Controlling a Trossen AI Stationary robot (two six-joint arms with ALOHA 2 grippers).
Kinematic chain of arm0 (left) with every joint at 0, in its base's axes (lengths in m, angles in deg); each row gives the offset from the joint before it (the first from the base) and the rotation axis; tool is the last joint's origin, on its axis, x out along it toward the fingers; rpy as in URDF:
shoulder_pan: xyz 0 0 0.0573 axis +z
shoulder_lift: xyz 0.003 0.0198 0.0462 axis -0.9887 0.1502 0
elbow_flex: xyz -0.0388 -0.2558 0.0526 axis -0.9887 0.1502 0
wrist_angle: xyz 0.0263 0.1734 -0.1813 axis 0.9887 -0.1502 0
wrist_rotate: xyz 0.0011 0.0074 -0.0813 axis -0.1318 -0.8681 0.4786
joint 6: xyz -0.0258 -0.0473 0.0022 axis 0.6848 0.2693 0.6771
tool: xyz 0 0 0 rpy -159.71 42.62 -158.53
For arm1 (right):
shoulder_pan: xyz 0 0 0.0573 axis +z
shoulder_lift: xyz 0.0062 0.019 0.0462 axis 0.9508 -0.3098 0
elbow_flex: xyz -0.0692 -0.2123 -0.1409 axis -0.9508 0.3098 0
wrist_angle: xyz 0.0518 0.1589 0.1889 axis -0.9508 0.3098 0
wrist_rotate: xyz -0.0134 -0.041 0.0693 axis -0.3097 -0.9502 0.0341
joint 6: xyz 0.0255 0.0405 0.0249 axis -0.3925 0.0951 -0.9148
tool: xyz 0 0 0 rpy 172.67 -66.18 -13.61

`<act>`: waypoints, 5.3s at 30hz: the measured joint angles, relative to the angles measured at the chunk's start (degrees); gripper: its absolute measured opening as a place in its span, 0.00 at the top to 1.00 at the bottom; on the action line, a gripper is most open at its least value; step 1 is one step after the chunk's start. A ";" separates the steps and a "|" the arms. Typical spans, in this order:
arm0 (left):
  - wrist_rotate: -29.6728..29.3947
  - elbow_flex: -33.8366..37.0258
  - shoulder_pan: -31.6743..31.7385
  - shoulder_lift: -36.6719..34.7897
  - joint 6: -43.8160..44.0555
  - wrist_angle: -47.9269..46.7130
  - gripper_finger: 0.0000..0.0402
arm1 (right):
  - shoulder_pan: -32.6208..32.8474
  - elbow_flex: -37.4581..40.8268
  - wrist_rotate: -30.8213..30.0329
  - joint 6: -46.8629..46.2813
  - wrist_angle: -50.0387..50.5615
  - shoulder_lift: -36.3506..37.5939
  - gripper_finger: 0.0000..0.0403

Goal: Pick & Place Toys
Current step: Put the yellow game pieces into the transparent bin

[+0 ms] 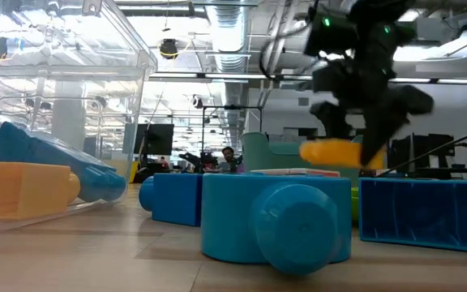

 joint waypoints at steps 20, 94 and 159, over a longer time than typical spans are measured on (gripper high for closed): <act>-6.44 0.00 1.06 11.97 1.06 14.88 0.34 | 3.13 -31.84 -13.11 -2.21 -9.16 0.02 0.29; 4.81 -0.02 28.94 27.23 -0.19 49.48 0.69 | 4.10 -37.67 -21.90 -5.68 -14.37 -0.57 0.04; 15.17 18.14 -16.61 21.13 57.68 1.22 0.67 | 1.29 -37.63 -23.83 -23.63 -1.42 7.15 0.04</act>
